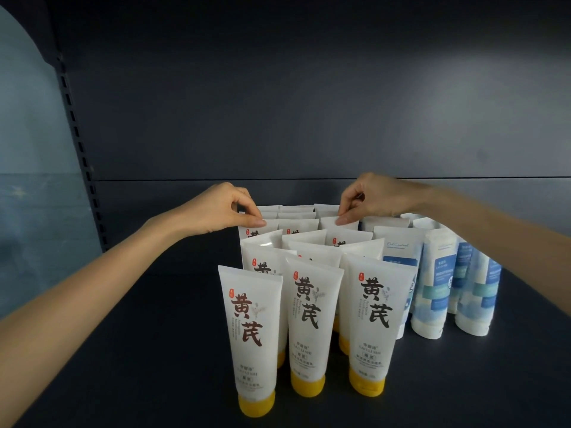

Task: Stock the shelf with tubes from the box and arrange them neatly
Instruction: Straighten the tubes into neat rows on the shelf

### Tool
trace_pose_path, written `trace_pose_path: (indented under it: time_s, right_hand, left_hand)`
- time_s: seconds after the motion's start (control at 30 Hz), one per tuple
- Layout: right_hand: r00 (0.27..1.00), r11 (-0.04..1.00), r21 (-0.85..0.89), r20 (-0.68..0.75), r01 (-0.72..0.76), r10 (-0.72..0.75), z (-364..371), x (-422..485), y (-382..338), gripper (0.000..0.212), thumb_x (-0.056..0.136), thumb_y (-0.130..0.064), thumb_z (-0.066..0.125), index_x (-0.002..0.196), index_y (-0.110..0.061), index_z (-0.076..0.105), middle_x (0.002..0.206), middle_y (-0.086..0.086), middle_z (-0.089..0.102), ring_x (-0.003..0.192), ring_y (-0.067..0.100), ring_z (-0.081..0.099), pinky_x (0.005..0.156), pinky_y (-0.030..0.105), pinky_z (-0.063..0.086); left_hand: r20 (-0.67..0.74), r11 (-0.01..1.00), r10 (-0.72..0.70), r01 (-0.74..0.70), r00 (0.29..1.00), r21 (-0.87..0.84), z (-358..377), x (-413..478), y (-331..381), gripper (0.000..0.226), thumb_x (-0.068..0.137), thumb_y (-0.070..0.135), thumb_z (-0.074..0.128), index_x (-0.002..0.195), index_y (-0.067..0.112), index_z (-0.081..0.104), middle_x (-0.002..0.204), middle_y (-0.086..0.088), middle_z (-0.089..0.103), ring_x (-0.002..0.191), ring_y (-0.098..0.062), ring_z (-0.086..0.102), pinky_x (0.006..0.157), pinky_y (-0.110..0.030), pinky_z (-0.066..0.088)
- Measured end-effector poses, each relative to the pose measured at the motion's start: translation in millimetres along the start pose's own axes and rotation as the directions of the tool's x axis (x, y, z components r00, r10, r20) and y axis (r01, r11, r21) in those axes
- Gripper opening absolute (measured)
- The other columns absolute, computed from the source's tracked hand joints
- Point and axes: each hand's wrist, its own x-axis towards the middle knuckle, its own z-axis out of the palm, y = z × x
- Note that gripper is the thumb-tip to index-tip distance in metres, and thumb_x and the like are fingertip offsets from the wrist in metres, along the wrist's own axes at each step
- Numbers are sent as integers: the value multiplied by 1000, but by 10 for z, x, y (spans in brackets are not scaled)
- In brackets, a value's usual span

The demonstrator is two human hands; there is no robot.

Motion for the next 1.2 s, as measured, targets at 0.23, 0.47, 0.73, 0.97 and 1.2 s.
trace_pose_path:
  time_s: [0.23, 0.47, 0.73, 0.97, 1.2]
  right_hand:
    - [999, 999, -5, 18, -37, 37, -10, -31, -17, 13, 78, -34, 75, 78, -22, 74, 88, 14, 68, 71, 7, 51, 69, 18, 42]
    - [998, 990, 129, -54, 49, -43, -42, -75, -187, 31, 67, -51, 72, 85, -27, 75, 93, 2, 71, 85, 17, 62, 81, 23, 47]
    - [973, 990, 60, 187, 127, -136, 119, -92, -482, 12, 81, -32, 72, 87, -21, 75, 74, -15, 67, 65, -3, 56, 65, 8, 43]
    - [978, 986, 12, 127, 164, -164, 196, -59, -540, 14, 80, -26, 75, 69, -22, 68, 49, -18, 49, 50, -1, 43, 51, 5, 33]
    - [988, 987, 57, 31, 152, -154, 275, -26, -487, 16, 77, -29, 78, 66, -23, 68, 55, -16, 52, 54, -2, 45, 55, 4, 35]
  left_hand:
    - [-4, 1000, 12, -12, 1000, 8, 0, 4, 13, 4, 77, 27, 74, 77, 30, 72, 86, 7, 62, 62, 11, 54, 56, -5, 40]
    - [-137, 999, 46, -42, 990, 28, -125, -122, 188, 23, 70, 48, 67, 81, 29, 73, 86, 10, 60, 51, 4, 45, 53, -12, 36]
    - [97, 974, 12, -34, 995, 224, -184, -297, 469, 35, 65, 65, 64, 69, 31, 75, 72, 23, 58, 61, 6, 51, 58, -21, 33]
    - [22, 916, 54, -58, 998, 398, -198, -319, 425, 16, 75, 48, 71, 68, 34, 72, 78, 25, 56, 71, 5, 49, 57, -25, 29]
    - [-28, 845, 146, -110, 989, 524, -153, -302, 345, 18, 82, 46, 65, 79, 30, 73, 77, 16, 53, 68, -2, 51, 56, -22, 28]
